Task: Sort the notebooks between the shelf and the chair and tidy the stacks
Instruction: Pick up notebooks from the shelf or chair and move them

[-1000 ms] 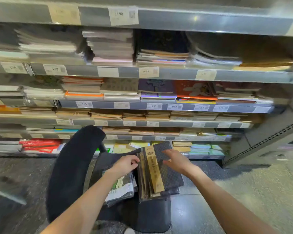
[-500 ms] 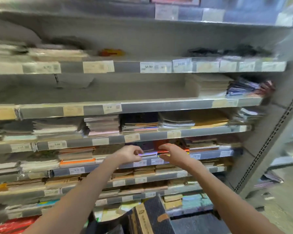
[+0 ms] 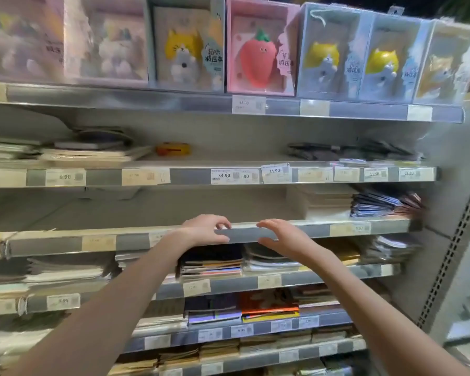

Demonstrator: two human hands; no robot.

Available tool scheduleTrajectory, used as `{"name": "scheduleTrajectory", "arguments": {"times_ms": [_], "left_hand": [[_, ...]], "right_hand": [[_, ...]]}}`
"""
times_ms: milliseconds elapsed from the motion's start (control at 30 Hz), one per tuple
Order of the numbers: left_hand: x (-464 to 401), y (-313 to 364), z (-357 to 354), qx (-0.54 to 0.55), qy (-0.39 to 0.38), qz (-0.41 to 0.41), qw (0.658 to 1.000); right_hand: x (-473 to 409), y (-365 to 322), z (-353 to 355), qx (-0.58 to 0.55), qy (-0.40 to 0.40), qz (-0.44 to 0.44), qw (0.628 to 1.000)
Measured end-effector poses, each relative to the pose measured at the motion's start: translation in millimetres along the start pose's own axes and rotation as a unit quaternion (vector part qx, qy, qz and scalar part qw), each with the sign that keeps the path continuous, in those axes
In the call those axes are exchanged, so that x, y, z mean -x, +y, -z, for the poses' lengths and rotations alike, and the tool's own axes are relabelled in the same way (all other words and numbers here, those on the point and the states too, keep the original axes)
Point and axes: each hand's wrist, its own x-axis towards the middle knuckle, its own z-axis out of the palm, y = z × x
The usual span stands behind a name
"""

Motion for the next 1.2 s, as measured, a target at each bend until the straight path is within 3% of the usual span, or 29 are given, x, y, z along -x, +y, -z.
{"name": "scheduleTrajectory", "arguments": {"times_ms": [400,667,1200], "left_hand": [[-82.9,66.2,101.7,-0.094,0.107,-0.076,0.987],[-138.8,81.3,123.8,-0.114,0.115,-0.090,0.983],[-248.8,52.4,92.8,-0.032,0.144,-0.039,0.988]], "right_hand": [[-80.6,55.0,96.2,0.067,0.113,0.035,0.991],[-121.8,109.0,121.7,0.089,0.151,0.024,0.984],[-236.3,229.3,151.6,0.040,0.091,-0.017,0.995]]}}
